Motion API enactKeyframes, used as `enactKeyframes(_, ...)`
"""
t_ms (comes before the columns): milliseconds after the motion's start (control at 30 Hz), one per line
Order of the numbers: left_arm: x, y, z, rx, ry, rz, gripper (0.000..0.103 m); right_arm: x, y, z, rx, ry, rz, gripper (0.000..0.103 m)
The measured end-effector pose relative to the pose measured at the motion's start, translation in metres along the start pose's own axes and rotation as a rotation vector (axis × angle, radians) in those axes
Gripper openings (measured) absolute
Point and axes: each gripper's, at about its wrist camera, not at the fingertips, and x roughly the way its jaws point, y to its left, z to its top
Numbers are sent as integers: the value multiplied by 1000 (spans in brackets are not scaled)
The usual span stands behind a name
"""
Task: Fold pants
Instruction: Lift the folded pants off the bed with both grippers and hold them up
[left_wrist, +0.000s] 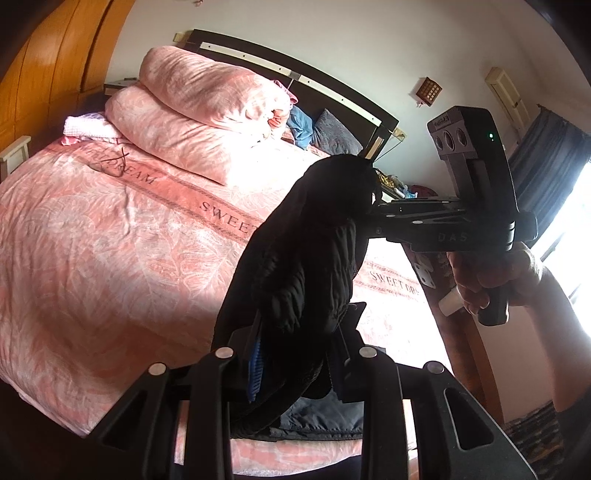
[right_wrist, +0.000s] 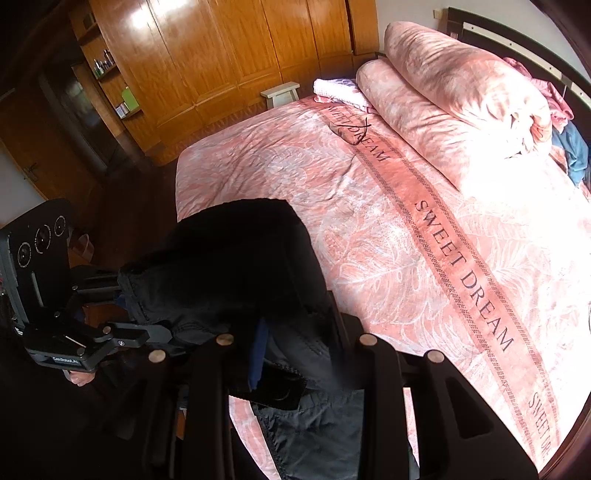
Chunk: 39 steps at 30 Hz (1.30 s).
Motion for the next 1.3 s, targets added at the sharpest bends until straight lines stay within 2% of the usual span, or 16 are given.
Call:
enactKeyframes(700, 30, -72, -20, 185, 56, -29, 29, -29, -29, -58, 35, -41, -47, 28)
enactKeyframes(1300, 73, -141, -61, 365, 141, -50, 29, -44, -64, -134, 126, -59, -66, 29)
